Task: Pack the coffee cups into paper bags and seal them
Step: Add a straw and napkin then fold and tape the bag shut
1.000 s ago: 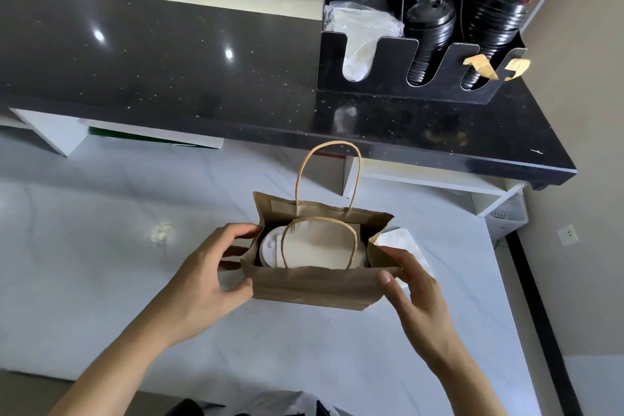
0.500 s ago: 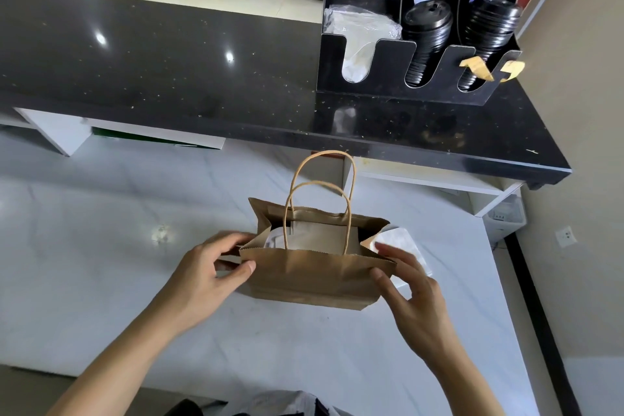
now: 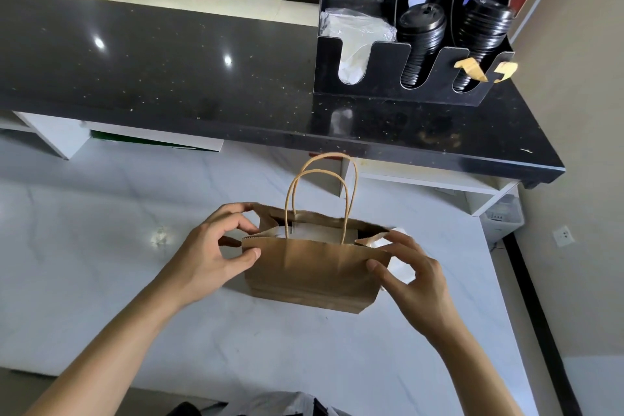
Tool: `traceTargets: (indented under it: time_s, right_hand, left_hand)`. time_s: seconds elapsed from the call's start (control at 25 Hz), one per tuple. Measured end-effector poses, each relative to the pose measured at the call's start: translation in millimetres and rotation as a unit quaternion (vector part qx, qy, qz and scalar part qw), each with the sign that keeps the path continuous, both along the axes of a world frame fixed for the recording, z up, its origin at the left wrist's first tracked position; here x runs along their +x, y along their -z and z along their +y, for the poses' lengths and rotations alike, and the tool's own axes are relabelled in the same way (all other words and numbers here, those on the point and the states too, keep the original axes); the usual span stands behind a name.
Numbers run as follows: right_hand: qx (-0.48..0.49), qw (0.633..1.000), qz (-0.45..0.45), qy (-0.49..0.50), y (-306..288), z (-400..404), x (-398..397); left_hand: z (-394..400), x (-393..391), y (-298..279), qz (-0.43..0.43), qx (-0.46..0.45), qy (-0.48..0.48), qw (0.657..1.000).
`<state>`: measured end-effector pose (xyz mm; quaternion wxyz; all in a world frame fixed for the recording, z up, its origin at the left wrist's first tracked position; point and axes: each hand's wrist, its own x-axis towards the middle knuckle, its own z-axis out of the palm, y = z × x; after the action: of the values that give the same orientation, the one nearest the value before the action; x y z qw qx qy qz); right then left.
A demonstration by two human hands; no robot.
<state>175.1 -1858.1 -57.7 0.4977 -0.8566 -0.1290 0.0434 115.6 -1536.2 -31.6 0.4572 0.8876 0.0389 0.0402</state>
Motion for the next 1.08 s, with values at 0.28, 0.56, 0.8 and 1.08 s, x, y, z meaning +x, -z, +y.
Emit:
traceTargets:
  time_s: [0.28, 0.56, 0.8, 1.08]
  right_hand:
    - [0.069, 0.994, -0.012, 0.085, 6.0, 9.3, 1.5]
    - [0.062, 0.997, 0.014, 0.052, -1.2, 8.3, 6.5]
    - [0.092, 0.994, 0.023, 0.053, 0.8, 11.8, 11.2]
    - [0.104, 0.992, 0.046, 0.050, 1.7, 12.8, 18.2]
  left_hand:
    - [-0.4, 5.6, 8.3, -0.011, -0.032, -0.046, 0.998]
    - [-11.3, 20.4, -5.7, -0.029, 0.162, 0.055, 0.985]
    - [-37.9, 42.0, -13.3, -0.039, 0.189, 0.082, 0.978]
    - [-43.7, 53.2, -14.9, 0.009, 0.108, 0.025, 0.994]
